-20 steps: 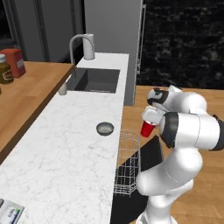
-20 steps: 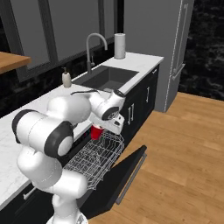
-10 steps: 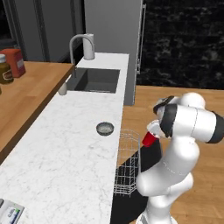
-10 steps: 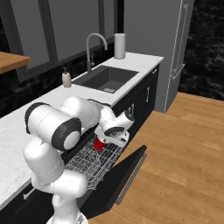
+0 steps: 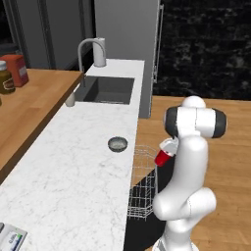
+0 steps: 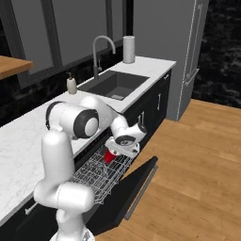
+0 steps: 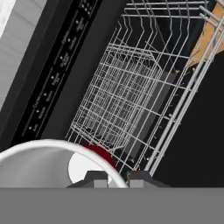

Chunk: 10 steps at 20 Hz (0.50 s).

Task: Pick up the cup and bowl from the counter, place them in the dishwasher, and close the dishwasher door.

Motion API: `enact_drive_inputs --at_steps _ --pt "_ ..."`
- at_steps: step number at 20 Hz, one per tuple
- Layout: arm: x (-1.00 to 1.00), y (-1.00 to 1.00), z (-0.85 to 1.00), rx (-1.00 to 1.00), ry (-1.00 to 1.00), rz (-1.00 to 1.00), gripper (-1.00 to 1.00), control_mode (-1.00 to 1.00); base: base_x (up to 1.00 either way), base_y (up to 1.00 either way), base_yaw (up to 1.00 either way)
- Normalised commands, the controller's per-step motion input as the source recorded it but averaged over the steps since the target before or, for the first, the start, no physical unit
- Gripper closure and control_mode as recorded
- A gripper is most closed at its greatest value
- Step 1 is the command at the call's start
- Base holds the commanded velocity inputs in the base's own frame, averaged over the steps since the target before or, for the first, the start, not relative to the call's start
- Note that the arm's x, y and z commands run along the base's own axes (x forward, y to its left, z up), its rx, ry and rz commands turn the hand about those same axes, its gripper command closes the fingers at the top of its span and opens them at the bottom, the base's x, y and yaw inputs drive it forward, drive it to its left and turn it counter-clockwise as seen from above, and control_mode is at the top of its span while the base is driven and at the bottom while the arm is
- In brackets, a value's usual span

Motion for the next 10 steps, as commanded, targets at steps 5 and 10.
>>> enact_drive_inputs --at_steps 5,10 --pt "0.35 0.00 -0.41 0.00 0.00 0.20 1.00 -1.00 0.00 0.00 0.00" --pt "0.23 0.09 -0.31 0.00 -0.08 0.31 1.00 -1.00 0.00 0.00 0.00"
